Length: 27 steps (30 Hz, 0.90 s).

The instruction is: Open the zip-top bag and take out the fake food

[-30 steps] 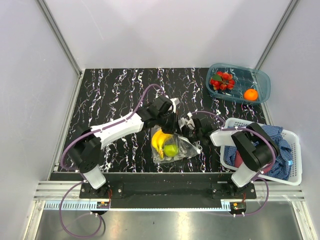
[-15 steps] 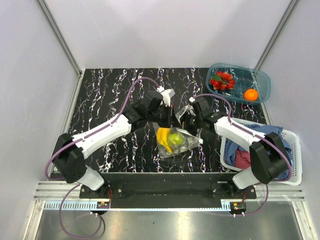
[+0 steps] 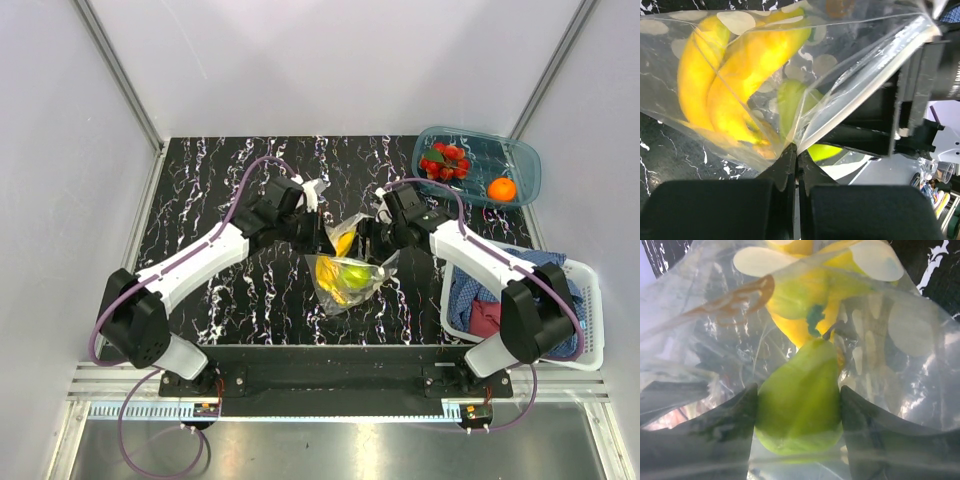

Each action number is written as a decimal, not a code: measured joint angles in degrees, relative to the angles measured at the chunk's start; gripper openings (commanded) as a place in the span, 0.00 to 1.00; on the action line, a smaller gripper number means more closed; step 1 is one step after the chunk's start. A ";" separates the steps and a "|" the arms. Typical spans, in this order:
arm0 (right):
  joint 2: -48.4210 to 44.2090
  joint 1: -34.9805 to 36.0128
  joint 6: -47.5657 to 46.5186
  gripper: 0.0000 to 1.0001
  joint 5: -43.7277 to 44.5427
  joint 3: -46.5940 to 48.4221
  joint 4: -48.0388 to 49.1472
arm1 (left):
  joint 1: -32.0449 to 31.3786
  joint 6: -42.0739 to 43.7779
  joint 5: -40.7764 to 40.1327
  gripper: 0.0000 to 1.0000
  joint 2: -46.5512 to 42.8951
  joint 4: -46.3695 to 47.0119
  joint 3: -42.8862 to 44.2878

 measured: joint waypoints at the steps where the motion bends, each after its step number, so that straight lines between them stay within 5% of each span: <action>1: 0.11 0.00 -0.07 0.03 0.04 0.85 -1.18 | 0.02 -0.04 0.11 0.00 0.00 0.07 -0.02; 27: -1.20 4.83 0.79 0.01 3.82 5.42 -5.53 | 0.50 -8.02 2.60 0.00 -3.02 3.17 0.57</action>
